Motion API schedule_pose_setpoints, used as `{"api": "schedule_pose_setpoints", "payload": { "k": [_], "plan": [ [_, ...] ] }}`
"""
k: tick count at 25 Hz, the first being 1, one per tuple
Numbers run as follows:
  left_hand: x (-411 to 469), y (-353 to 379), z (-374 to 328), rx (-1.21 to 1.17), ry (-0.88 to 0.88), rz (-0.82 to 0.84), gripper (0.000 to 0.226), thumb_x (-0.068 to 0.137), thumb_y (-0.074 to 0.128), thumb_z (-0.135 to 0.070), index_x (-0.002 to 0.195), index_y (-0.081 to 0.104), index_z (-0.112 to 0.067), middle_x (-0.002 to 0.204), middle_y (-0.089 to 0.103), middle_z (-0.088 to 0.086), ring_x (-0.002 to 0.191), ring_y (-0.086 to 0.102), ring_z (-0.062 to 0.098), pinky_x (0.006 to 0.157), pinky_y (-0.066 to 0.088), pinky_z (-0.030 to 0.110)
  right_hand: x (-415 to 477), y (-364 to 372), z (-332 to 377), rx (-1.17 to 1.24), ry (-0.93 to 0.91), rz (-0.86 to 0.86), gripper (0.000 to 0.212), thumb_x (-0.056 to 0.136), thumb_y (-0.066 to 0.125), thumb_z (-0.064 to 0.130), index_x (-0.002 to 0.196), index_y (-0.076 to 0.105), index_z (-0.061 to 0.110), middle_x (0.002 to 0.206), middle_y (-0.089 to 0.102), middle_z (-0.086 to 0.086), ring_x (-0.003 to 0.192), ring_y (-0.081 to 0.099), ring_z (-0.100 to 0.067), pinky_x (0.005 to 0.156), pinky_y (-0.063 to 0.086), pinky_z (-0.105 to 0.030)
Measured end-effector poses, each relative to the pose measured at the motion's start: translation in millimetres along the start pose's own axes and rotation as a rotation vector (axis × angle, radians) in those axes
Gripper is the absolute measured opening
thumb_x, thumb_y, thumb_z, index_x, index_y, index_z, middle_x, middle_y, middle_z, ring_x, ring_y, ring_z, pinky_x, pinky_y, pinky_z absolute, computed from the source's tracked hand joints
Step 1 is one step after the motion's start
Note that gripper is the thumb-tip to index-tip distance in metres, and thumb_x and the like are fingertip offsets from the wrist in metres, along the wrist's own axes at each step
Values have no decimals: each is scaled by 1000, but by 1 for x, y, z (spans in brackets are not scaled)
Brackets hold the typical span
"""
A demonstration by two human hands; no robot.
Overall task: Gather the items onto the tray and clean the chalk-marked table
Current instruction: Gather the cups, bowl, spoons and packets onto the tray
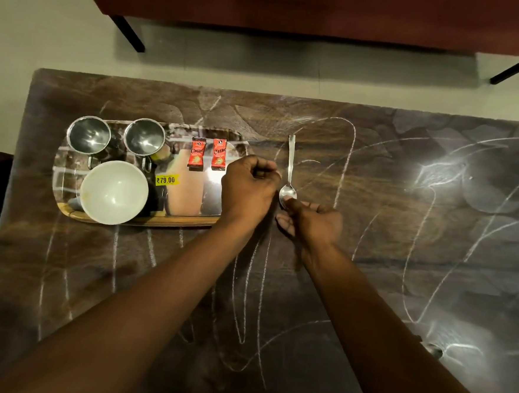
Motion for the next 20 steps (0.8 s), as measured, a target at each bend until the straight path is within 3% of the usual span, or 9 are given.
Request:
{"api": "schedule_pose_setpoints", "payload": {
  "k": [4,7,10,12,14,16,18,20],
  "plan": [
    [11,0,-2,19,32,1,10,80,72,-22,81,73,-32,91,80,1,96,80,30,95,64,57,0,0,3,21,7,12,19,92,78,-4,109,69,-6,97,78,-26,66,79,-20,62,65,-28],
    [15,-9,-10,23,112,-75,11,94,73,-19,96,77,-29,98,79,-2,97,80,30,95,65,54,-8,-17,20,-90,-89,38,11,95,75,-2,106,72,0,90,80,-15,69,80,-17,65,65,-25],
    [21,-31,-9,8,99,-220,30,98,72,-19,127,77,-15,117,80,4,92,79,22,91,66,37,-19,-25,43,-292,-242,157,9,95,77,4,103,75,7,84,82,-9,73,80,-18,64,64,-25],
    [15,-50,-6,20,80,-359,27,96,75,-17,122,80,-14,110,81,1,87,77,10,90,64,27,-23,-19,58,-449,-325,214,8,95,79,10,102,78,9,82,82,-8,69,77,-15,62,62,-26],
    [1,-69,6,-140,-32,-474,22,92,77,-10,113,82,-7,94,80,4,70,75,7,76,65,32,-27,-4,67,-569,-381,253,7,93,82,14,100,81,10,80,81,-7,64,74,-12,59,58,-27],
    [-16,-78,28,-466,-236,-534,22,92,80,-3,112,74,5,84,75,9,49,70,6,56,62,27,-32,18,71,-628,-386,295,6,92,83,14,95,81,9,77,81,-9,61,74,-12,58,58,-28],
    [-26,-83,43,-675,-337,-558,21,93,80,-2,109,68,5,84,73,12,49,72,8,55,63,22,-36,42,71,-699,-392,332,5,92,83,14,90,80,11,73,80,-8,60,74,-14,58,60,-29],
    [-28,-92,52,-735,-369,-573,18,95,79,-1,108,70,8,84,74,14,57,75,15,60,66,24,-36,67,68,-806,-419,353,9,93,83,16,85,80,13,70,79,-5,58,73,-11,58,60,-27]
  ]
}}
Point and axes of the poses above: each hand's wrist, its own x-axis towards the middle knuckle, its own y-axis out of the palm, z = x × y, the point moved 7 cm from there along x, towards the middle knuckle
